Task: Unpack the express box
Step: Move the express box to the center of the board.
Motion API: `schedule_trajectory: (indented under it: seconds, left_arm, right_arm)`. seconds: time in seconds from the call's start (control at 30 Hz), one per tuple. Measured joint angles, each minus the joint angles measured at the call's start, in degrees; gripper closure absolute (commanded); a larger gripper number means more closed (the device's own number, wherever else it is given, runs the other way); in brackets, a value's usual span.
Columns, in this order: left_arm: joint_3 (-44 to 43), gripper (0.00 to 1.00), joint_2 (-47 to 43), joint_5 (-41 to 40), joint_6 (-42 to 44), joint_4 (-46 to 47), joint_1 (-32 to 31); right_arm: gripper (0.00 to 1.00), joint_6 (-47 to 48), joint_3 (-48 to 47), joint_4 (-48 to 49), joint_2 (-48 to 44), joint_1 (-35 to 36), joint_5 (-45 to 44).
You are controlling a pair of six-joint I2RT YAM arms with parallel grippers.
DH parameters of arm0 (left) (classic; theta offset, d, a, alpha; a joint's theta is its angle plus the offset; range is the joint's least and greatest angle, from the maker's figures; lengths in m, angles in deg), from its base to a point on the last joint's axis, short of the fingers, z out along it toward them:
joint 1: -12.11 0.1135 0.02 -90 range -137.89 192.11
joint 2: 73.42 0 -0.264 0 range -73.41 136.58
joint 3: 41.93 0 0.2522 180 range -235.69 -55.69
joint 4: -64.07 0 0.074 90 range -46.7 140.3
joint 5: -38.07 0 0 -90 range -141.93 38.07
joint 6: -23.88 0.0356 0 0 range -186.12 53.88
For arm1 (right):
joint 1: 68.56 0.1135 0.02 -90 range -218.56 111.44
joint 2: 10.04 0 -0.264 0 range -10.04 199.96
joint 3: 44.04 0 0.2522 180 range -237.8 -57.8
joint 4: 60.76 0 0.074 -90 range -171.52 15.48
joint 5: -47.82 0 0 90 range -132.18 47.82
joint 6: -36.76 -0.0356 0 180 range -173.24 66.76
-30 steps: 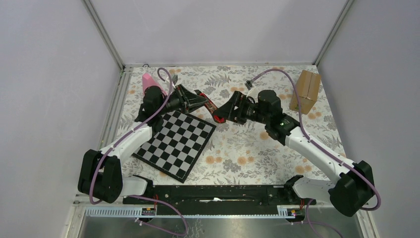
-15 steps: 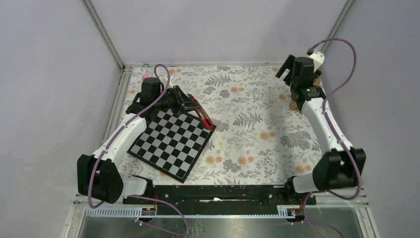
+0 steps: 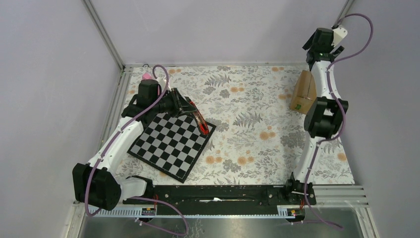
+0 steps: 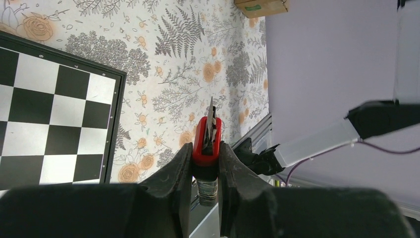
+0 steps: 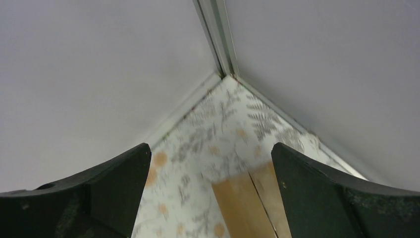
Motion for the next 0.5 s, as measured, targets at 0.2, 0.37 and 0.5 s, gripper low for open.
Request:
schedule_trajectory:
  seconds: [0.2, 0.37, 0.5]
  left_arm:
    - [-0.24, 1.0, -0.09, -0.68, 1.38, -2.03, 0.0]
    - [-0.55, 1.0, -0.09, -0.72, 2.12, -2.54, 0.0]
    - [-0.79, 1.0, -0.09, -0.7, 2.25, -2.54, 0.0]
  right_arm:
    - [0.05, -0.07, -27.96, -10.43, 18.82, -2.67, 0.57]
    - [0.1, -0.35, -29.62, -15.39, 21.81, -4.39, 1.44]
    - [0.13, -0.59, -28.09, -16.46, 21.84, -5.2, 2.32]
